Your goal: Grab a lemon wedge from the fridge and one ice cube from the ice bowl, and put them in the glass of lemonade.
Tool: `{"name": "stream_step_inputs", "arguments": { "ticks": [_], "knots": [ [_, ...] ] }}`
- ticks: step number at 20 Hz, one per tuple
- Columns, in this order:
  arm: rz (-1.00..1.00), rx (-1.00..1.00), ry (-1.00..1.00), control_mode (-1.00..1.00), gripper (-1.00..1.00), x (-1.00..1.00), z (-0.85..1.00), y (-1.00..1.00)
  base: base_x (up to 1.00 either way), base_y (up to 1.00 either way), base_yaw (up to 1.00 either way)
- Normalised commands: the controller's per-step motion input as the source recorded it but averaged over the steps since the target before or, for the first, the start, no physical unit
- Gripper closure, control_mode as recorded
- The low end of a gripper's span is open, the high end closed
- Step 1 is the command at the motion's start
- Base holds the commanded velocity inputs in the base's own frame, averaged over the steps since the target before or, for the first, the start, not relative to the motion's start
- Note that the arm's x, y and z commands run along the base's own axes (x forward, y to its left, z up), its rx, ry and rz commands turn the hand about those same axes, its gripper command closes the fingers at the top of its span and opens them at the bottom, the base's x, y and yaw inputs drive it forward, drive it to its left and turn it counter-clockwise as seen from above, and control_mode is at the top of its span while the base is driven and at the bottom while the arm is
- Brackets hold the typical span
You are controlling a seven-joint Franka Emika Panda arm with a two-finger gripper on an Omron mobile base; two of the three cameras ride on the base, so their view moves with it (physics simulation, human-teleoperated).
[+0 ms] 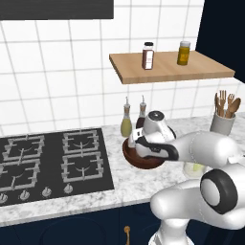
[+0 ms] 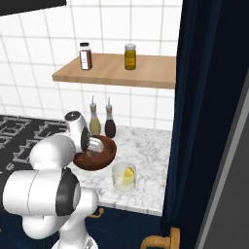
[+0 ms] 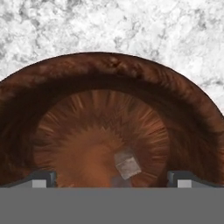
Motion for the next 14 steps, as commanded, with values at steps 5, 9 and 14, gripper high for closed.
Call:
{"name": "stream_step_inputs", "arguments": {
  "ticks": [5, 9, 14],
  "knots": [
    [0.00, 0.00, 0.00, -1.00, -1.00, 0.16, -0.06, 0.00, 0.00, 0.00, 0.00],
    [0.00, 0.00, 0.00, -1.00, -1.00, 0.13, -0.12, 0.00, 0.00, 0.00, 0.00],
    [0.00, 0.00, 0.00, -1.00, -1.00, 0.16, -0.14, 0.00, 0.00, 0.00, 0.00]
  ]
}}
